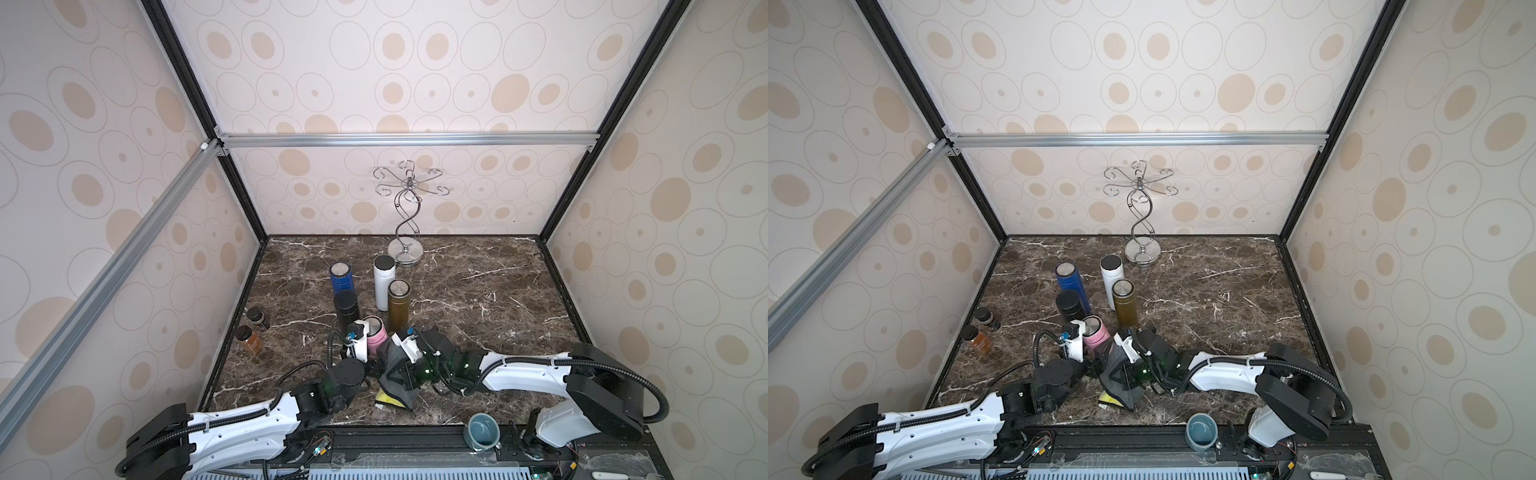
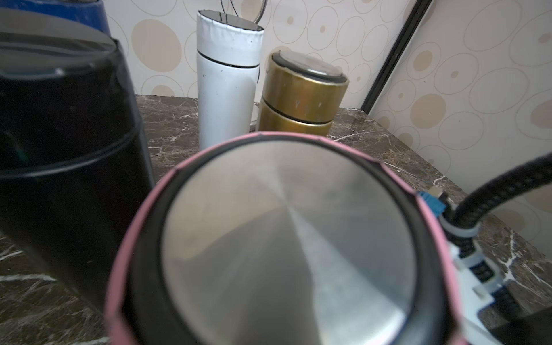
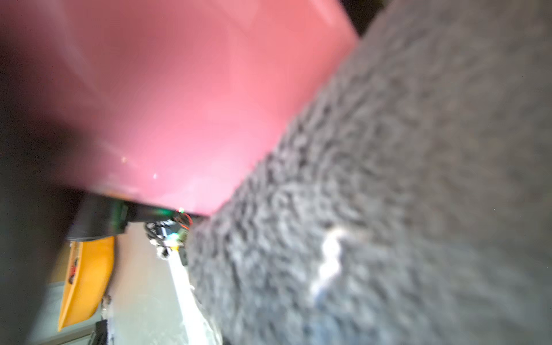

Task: Wipe the surface of the thermos
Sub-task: Wipe the dirt from the surface of the thermos.

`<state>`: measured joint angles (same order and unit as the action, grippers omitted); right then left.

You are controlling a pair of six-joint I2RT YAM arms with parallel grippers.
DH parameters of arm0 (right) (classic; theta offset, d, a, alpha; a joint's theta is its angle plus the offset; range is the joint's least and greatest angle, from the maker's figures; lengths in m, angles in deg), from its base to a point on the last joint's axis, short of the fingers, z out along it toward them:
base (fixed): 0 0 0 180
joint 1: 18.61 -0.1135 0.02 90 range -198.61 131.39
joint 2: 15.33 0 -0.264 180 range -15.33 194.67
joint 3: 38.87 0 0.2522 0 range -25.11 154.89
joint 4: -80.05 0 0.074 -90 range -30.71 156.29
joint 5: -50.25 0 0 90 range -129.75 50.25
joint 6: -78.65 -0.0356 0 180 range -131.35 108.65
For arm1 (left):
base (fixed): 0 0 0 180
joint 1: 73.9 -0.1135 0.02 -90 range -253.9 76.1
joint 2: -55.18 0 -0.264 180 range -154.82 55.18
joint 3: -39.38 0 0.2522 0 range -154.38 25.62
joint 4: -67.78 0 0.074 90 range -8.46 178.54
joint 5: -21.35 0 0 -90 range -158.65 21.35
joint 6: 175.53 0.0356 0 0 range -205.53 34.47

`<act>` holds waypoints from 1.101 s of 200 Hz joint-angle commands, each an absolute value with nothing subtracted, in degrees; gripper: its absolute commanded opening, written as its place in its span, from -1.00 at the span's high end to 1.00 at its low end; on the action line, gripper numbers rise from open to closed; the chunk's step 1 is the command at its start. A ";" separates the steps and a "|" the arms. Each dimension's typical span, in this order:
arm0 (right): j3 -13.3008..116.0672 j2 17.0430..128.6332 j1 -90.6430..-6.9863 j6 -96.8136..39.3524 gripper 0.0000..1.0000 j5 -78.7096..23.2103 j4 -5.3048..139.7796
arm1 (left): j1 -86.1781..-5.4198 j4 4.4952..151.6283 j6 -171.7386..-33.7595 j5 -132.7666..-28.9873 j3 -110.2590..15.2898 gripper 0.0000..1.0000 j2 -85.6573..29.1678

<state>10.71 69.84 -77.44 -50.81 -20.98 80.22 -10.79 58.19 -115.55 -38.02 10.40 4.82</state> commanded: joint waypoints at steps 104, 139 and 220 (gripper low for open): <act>-1.06 52.07 -66.15 -59.89 1.00 -10.05 93.38 | -10.21 54.44 -107.74 -47.89 14.02 1.00 14.03; 0.71 51.98 -62.26 -60.12 1.00 -4.59 93.99 | -10.26 49.57 -104.20 -53.62 16.65 1.00 15.57; 4.77 69.81 -62.10 -65.57 1.00 3.25 106.59 | -10.31 45.80 -102.67 -58.45 15.68 1.00 10.07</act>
<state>2.97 64.33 -61.44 -61.82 -0.74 100.42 -10.76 50.71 -104.03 -54.01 17.17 11.15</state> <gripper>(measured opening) 0.057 0.666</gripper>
